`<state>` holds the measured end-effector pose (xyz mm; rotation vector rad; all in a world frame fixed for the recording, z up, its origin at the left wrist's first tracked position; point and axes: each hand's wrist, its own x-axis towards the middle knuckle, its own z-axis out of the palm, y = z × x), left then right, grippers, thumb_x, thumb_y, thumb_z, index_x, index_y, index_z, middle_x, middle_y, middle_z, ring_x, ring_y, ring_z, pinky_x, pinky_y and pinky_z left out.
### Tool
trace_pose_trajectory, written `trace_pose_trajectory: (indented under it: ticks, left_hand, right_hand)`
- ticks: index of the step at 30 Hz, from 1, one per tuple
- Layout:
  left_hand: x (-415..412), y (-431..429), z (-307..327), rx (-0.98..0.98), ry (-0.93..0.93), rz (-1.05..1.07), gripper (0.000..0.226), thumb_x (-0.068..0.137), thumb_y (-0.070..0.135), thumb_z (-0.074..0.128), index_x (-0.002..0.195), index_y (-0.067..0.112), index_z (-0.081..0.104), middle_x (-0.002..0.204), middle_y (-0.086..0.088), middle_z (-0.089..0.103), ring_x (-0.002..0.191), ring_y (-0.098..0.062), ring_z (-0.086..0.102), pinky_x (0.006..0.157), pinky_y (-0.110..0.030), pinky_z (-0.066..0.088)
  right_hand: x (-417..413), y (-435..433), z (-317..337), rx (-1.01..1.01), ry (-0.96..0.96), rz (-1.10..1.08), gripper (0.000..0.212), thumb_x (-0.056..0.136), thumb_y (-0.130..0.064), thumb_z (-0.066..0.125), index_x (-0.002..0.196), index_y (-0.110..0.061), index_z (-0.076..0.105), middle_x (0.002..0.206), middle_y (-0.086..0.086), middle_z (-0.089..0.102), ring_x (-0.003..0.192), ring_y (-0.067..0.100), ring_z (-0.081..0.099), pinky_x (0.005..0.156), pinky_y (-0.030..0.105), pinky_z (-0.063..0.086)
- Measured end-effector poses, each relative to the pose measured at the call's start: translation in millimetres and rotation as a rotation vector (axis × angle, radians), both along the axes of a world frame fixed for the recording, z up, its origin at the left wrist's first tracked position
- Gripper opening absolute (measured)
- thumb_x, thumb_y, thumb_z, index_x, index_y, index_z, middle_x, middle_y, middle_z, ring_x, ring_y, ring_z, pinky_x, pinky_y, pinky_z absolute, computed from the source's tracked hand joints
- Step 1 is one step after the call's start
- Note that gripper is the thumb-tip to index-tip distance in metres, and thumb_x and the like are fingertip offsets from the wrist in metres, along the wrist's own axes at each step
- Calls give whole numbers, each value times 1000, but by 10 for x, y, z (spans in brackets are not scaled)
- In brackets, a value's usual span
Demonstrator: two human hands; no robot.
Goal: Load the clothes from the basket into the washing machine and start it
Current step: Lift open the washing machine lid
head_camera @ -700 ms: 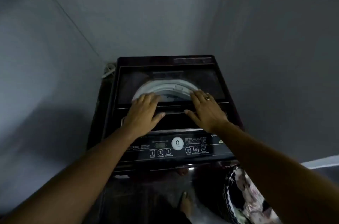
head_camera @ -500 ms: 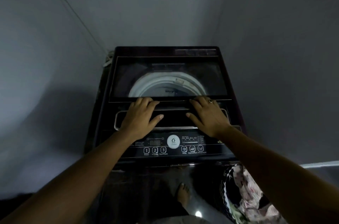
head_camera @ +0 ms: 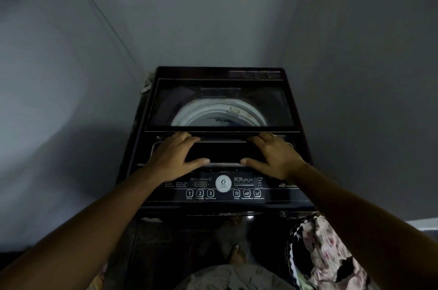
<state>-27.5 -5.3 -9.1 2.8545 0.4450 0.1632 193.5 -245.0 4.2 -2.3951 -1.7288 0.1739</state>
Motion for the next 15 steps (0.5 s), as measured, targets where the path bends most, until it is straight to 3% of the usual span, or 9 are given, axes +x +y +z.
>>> trace_pose_trajectory:
  ticks: [5, 9, 15]
  left_hand:
    - [17, 88, 417, 51, -2, -40, 104, 68, 90, 54, 148, 24, 44, 135, 7, 50, 124, -12, 47, 102, -29, 42]
    - [81, 230, 714, 60, 29, -101, 97, 73, 86, 55, 149, 28, 42, 142, 5, 50, 128, -14, 48, 104, -31, 43]
    - [274, 403, 1254, 120, -1, -112, 81, 80, 83, 49, 140, 29, 55, 134, 7, 60, 119, -12, 57, 96, -31, 50]
  right_hand:
    - [70, 14, 388, -3, -115, 66, 99, 78, -89, 46, 149, -20, 40, 141, 7, 52, 123, 24, 53, 101, 42, 49]
    - [176, 68, 695, 6, -224, 114, 88, 85, -82, 40, 147, -20, 40, 134, 8, 56, 114, 24, 58, 95, 38, 50]
    - [333, 183, 1180, 129, -380, 92, 74, 89, -80, 39, 129, -21, 58, 117, 3, 64, 98, 24, 64, 82, 37, 54]
